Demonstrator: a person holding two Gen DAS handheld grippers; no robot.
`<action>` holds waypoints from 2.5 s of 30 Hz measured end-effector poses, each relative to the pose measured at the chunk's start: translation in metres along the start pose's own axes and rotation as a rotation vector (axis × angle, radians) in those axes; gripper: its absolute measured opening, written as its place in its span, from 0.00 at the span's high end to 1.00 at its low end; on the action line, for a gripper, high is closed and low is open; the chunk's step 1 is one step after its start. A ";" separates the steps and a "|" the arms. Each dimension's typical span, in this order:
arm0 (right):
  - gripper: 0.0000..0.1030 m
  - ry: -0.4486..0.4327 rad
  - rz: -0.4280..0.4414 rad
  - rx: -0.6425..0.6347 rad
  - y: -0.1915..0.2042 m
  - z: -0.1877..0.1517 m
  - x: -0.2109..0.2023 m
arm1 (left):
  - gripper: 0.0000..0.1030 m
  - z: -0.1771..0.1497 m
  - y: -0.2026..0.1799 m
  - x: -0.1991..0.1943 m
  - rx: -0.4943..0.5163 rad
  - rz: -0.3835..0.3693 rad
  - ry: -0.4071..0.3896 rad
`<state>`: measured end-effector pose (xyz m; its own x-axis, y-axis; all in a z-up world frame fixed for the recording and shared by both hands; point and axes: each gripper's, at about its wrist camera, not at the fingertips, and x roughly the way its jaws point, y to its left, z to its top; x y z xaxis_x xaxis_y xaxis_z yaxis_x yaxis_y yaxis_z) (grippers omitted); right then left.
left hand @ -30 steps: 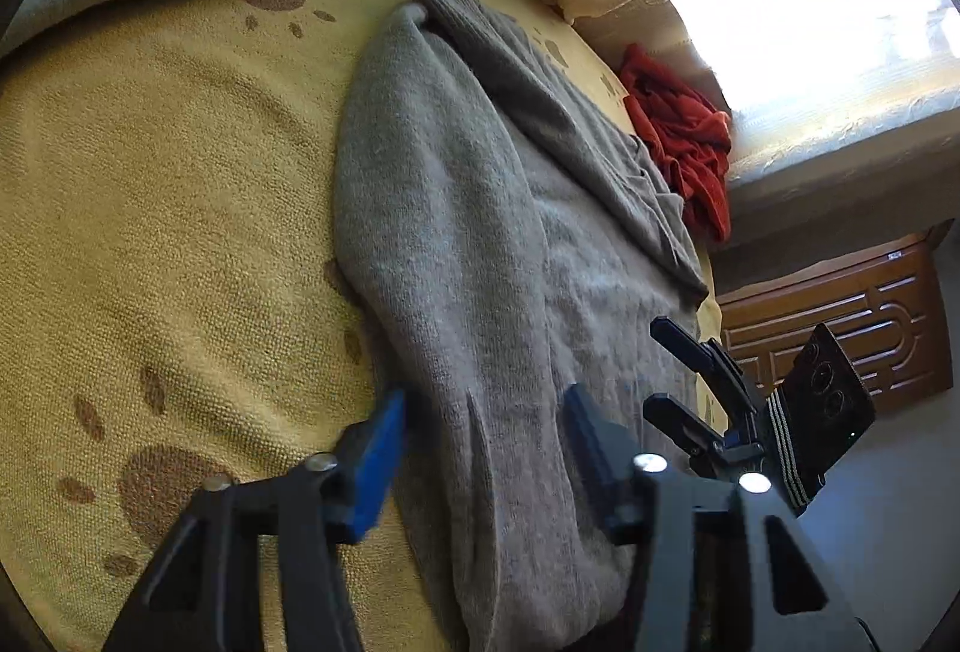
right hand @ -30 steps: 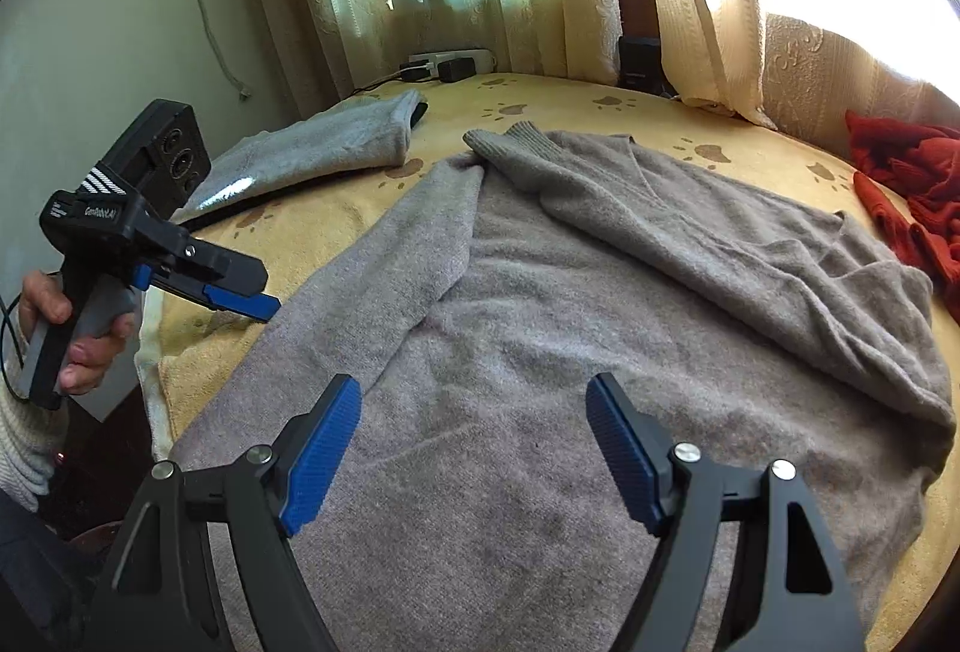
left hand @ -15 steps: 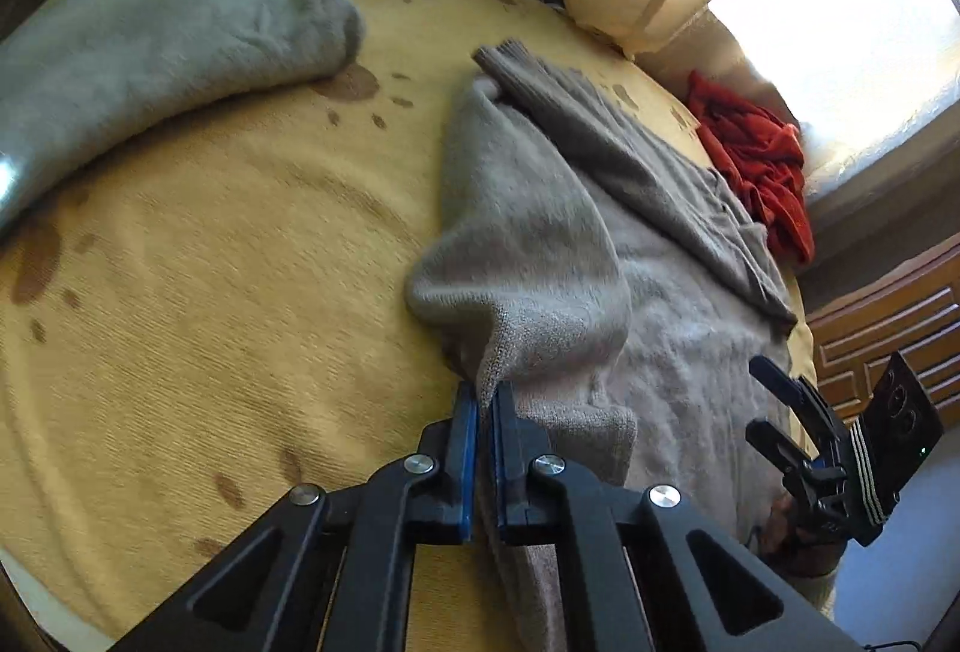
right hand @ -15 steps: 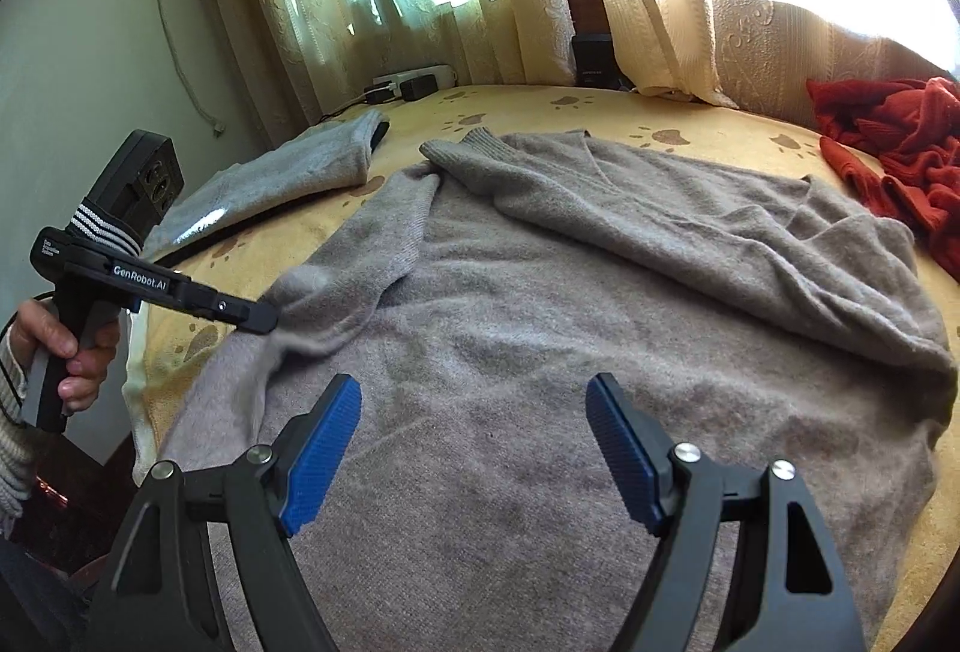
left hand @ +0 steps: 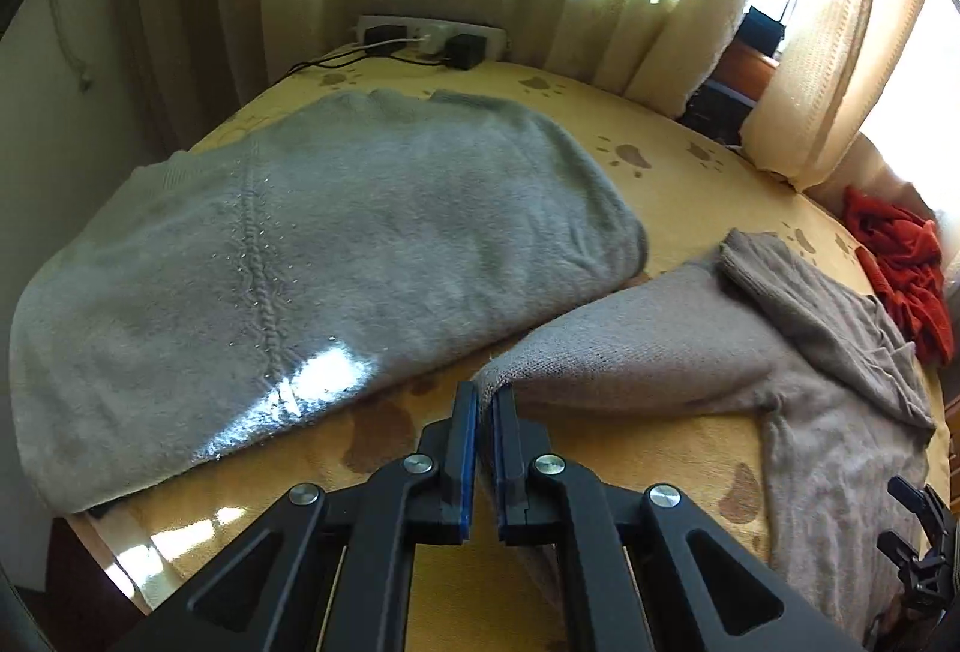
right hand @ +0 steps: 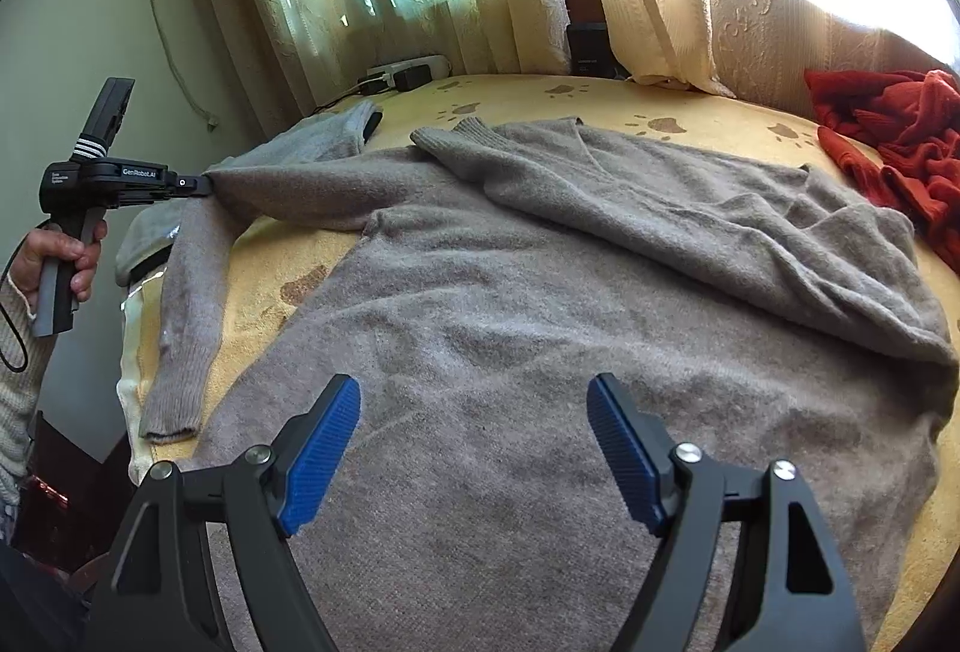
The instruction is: Fold clothes
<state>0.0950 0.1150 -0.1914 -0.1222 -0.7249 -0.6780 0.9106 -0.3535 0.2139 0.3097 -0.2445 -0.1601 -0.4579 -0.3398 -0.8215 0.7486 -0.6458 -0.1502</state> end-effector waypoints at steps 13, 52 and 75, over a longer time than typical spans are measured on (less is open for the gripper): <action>0.18 0.042 0.022 0.005 -0.008 0.004 -0.003 | 0.92 0.019 0.010 -0.019 -0.179 -0.114 -0.106; 0.61 0.279 0.149 -0.166 -0.017 0.209 0.227 | 0.91 0.035 -0.094 0.117 -0.177 -0.427 0.055; 0.93 -0.373 -0.265 0.055 -0.081 0.241 -0.042 | 0.91 0.034 -0.088 0.120 -0.236 -0.466 0.070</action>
<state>-0.0686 0.0310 -0.0109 -0.4910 -0.7650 -0.4166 0.8077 -0.5790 0.1114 0.1732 -0.2517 -0.2265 -0.7410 -0.0017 -0.6715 0.5646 -0.5428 -0.6217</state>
